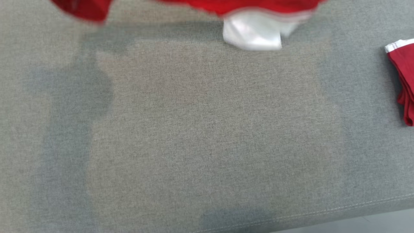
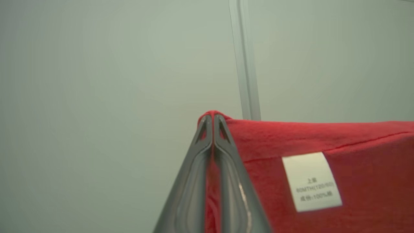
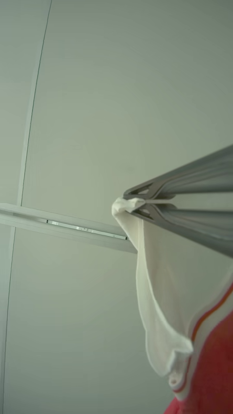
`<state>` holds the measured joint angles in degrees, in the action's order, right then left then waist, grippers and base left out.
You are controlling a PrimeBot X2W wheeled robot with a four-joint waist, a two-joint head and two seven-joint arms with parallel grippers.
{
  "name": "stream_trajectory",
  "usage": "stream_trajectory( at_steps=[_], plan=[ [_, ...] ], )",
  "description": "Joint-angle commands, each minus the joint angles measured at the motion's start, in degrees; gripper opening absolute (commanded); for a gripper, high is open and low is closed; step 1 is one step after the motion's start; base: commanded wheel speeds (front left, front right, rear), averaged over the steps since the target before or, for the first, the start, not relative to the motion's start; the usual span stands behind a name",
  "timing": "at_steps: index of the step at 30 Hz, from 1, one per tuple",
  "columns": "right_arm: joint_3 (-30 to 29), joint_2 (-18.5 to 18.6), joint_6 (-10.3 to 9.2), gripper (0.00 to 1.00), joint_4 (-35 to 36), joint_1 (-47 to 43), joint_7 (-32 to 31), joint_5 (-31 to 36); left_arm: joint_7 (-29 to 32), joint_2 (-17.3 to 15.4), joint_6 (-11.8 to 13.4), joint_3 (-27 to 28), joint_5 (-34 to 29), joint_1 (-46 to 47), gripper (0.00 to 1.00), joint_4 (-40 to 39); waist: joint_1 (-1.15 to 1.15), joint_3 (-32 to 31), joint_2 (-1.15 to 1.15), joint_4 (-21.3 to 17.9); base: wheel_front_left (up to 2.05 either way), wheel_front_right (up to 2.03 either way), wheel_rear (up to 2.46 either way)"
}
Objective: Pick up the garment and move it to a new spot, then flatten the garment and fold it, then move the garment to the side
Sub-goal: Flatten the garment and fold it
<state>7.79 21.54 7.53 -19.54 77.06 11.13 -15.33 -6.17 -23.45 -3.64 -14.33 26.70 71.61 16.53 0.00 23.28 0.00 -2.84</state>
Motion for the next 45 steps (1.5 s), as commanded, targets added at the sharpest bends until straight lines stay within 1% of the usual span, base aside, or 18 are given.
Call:
stream_trajectory(
  at_steps=[1,6,8,10,14,18,19,21,24,28,29,32,33,36,40,41,44,45],
  plan=[
    [-0.26,-0.77,-0.09,0.00,-1.33,1.79,0.84,0.14,-0.78,0.24,-0.36,0.09,-0.48,1.83,0.00,1.59,0.00,0.63,0.00,0.11,0.00,0.00,0.00],
    [-2.19,-6.29,-0.09,0.00,-11.98,10.19,3.65,0.11,-4.60,1.49,-1.01,-0.42,-1.35,9.39,0.00,14.42,0.00,1.16,0.00,-0.61,0.00,0.00,0.00],
    [-1.39,-8.16,-0.09,0.00,-15.30,11.34,3.94,0.21,-5.61,2.38,-1.35,-0.22,-0.43,10.71,0.00,18.70,0.00,1.73,0.00,-0.88,0.00,0.00,0.00],
    [0.53,-9.11,-0.07,0.00,-17.63,10.84,4.03,0.14,-6.01,3.01,-1.92,-0.52,0.39,10.52,0.00,22.96,0.00,2.09,0.00,-1.09,0.00,0.00,0.00],
    [4.70,-9.64,-0.10,0.00,-19.97,5.66,4.06,-1.34,-5.73,5.43,-3.30,-1.67,3.55,7.27,0.00,30.60,0.00,3.45,0.00,-1.36,0.00,0.00,0.00],
    [7.02,-10.25,-0.09,0.00,-19.79,-2.14,4.08,-4.20,-5.16,8.15,-3.79,-2.53,8.23,1.86,0.00,37.56,0.00,4.58,0.00,-1.23,0.00,0.00,0.00],
    [7.54,-10.17,-0.09,0.00,-19.84,-4.73,4.08,-4.79,-5.36,9.37,-3.85,-2.89,9.49,0.01,0.00,38.65,0.00,4.76,0.00,-1.06,0.00,0.00,0.00],
    [7.90,-10.21,-0.09,0.00,-19.47,-9.32,4.08,-7.02,-6.28,11.18,-3.87,-2.90,12.62,-3.59,0.00,40.11,0.00,5.24,0.00,-0.81,0.00,0.00,0.00],
    [8.18,-10.66,-0.07,0.00,-18.96,-16.25,4.09,-10.99,-7.40,12.90,-3.89,-3.79,16.11,-8.80,0.00,41.24,0.00,5.34,0.00,-0.45,0.00,0.00,0.00],
    [7.75,-11.00,-0.07,0.00,-16.46,-25.25,4.09,-15.84,-8.36,14.10,-3.90,-5.60,18.69,-14.95,0.00,41.18,0.00,4.76,0.00,-0.22,0.00,0.00,0.00],
    [8.26,-10.76,-0.05,0.00,-15.53,-27.69,4.09,-16.27,-8.59,13.96,-3.90,-6.07,19.05,-16.52,0.00,40.79,0.00,4.37,0.00,-0.14,0.00,0.00,0.00],
    [7.29,-9.95,-0.06,0.00,-11.88,-34.58,4.07,-18.61,-8.86,12.75,-3.90,-7.58,20.26,-21.23,0.00,38.92,0.00,3.11,0.00,0.12,0.00,0.00,0.00],
    [6.35,-9.28,-0.06,0.00,-8.59,-39.42,4.06,-20.11,-8.94,11.77,-3.86,-7.99,21.67,-24.48,0.00,37.28,0.00,2.15,0.00,0.29,0.00,0.00,0.00],
    [5.79,-7.43,-0.06,0.00,-2.80,-46.84,4.06,-22.06,-8.92,10.26,-3.86,-7.63,24.91,-28.61,0.00,33.04,0.00,0.71,0.00,0.61,0.00,0.00,0.00],
    [6.07,-5.05,-0.06,0.00,4.48,-56.02,3.68,-24.54,-8.64,6.60,-3.86,-8.42,28.64,-34.33,0.00,25.55,0.00,-1.74,0.00,0.56,0.00,0.00,0.00],
    [6.07,-5.05,-0.06,0.00,4.48,-56.02,3.68,-24.54,-8.64,6.60,-3.86,-8.42,28.64,-34.33,0.00,25.55,0.00,-1.74,0.00,0.56,0.00,0.00,0.00],
    [5.18,-3.60,-0.07,0.00,10.00,-62.55,1.86,-25.47,-7.84,2.71,-3.79,-9.30,28.05,-39.51,0.00,20.60,0.00,-3.46,0.00,0.30,0.00,0.00,0.00],
    [5.01,-3.49,-0.07,0.00,12.08,-64.86,0.80,-25.46,-7.56,1.72,-2.98,-9.45,27.87,-41.46,0.00,18.79,0.00,-4.07,0.00,0.21,0.00,0.00,0.00]
  ],
)
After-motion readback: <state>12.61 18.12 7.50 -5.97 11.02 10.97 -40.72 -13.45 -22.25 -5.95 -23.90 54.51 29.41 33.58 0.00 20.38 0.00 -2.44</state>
